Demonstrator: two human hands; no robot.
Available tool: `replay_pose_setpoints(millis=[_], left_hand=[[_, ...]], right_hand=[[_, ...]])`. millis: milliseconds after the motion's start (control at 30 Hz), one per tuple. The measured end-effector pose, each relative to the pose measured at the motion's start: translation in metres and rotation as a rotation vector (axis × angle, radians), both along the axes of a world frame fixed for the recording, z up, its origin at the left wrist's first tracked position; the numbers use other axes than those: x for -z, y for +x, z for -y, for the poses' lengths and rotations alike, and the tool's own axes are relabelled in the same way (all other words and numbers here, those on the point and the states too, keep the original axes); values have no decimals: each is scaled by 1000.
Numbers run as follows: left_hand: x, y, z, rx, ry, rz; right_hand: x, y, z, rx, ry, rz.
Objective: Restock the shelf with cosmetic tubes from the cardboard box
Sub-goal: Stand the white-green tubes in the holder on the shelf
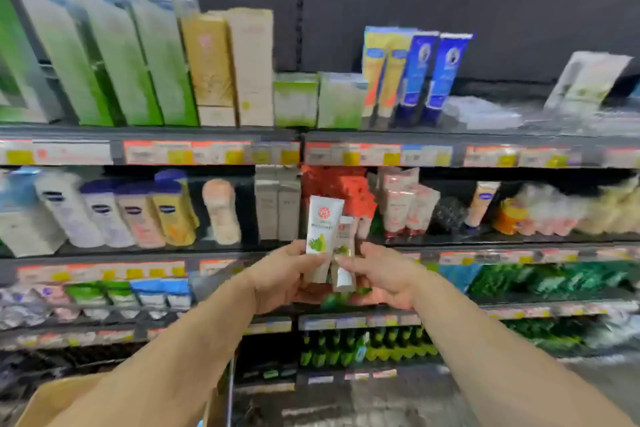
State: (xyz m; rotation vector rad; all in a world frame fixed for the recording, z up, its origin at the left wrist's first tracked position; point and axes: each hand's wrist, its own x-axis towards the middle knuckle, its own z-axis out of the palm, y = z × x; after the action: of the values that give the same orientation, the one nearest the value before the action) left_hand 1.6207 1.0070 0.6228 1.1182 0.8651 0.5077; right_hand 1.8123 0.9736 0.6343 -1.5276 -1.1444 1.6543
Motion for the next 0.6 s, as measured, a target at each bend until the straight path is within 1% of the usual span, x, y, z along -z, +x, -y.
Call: replay_pose_setpoints(millis=[133, 200, 300, 433, 533, 600], left_hand=[[-46, 164, 13, 97, 131, 21], [-65, 243, 23, 92, 189, 69], [-93, 338, 36, 90, 289, 127], [-129, 413, 30, 110, 456, 114], [-147, 451, 5, 81, 536, 80], [-155, 471, -17, 58, 594, 72]], right_hand=[[-46, 156, 36, 212, 176, 1], [-71, 223, 58, 325, 287, 41], [-106, 309, 78, 487, 396, 129], [-130, 392, 81, 607, 471, 134], [-137, 431, 69, 684, 528, 126], [-139, 454, 54, 711, 562, 171]])
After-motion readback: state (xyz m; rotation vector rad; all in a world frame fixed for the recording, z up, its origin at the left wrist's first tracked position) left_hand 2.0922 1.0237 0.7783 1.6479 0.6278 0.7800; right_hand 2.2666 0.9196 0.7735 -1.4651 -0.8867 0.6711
